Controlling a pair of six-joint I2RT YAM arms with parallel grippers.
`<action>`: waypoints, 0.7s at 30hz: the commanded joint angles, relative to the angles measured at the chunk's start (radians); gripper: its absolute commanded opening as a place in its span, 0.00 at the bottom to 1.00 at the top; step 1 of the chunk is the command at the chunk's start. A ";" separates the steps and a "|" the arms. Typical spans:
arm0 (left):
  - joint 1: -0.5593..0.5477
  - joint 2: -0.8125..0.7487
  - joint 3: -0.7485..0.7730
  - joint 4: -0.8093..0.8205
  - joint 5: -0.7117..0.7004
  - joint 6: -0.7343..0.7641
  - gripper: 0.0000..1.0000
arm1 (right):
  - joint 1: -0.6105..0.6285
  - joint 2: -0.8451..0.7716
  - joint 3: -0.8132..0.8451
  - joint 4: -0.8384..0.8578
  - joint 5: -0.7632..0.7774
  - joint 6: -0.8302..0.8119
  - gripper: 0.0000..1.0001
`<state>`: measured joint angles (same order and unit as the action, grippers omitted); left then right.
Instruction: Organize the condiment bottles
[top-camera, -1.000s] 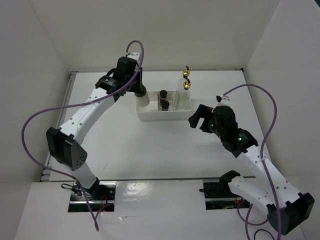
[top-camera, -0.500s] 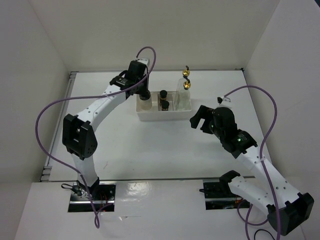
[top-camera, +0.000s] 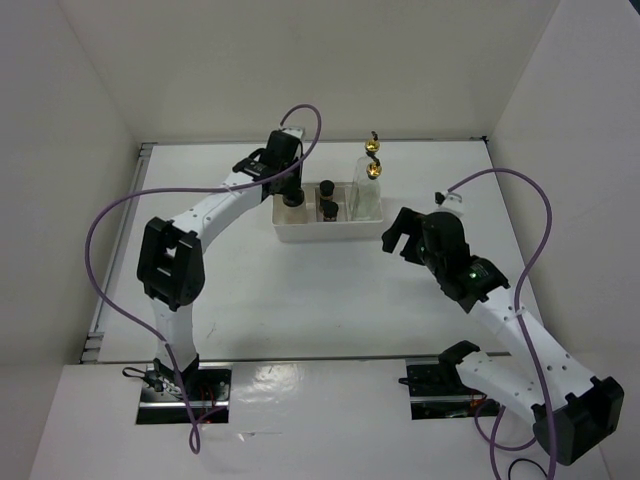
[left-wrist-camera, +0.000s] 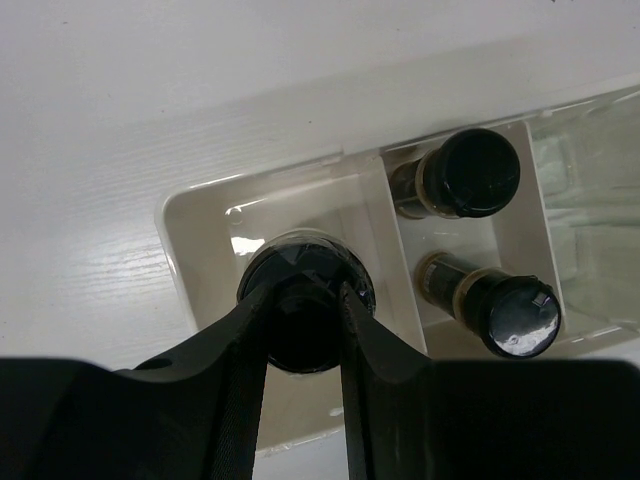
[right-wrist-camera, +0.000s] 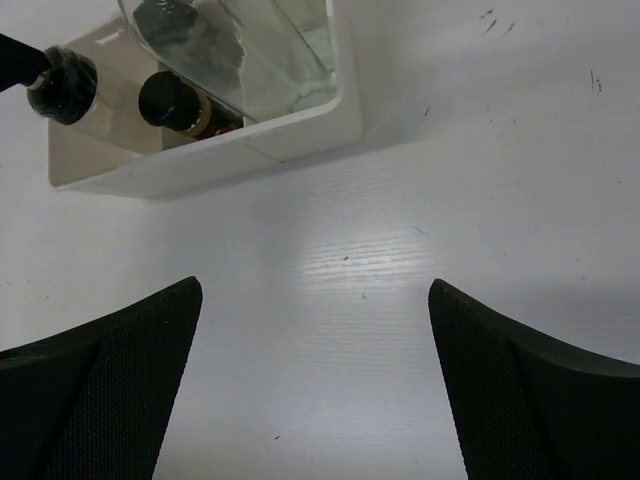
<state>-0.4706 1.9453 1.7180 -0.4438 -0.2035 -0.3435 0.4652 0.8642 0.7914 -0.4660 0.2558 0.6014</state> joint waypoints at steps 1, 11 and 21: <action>0.004 0.001 -0.004 0.086 -0.014 0.003 0.00 | 0.007 0.024 0.014 0.041 0.042 -0.002 0.98; -0.023 0.023 -0.024 0.086 -0.034 0.003 0.22 | 0.007 0.087 0.052 0.041 0.052 -0.011 0.98; -0.023 -0.028 -0.005 0.047 -0.034 -0.006 0.76 | -0.011 0.087 0.104 0.032 0.085 -0.043 0.98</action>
<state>-0.4896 1.9713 1.6920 -0.4183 -0.2317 -0.3416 0.4637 0.9535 0.8394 -0.4644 0.3042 0.5743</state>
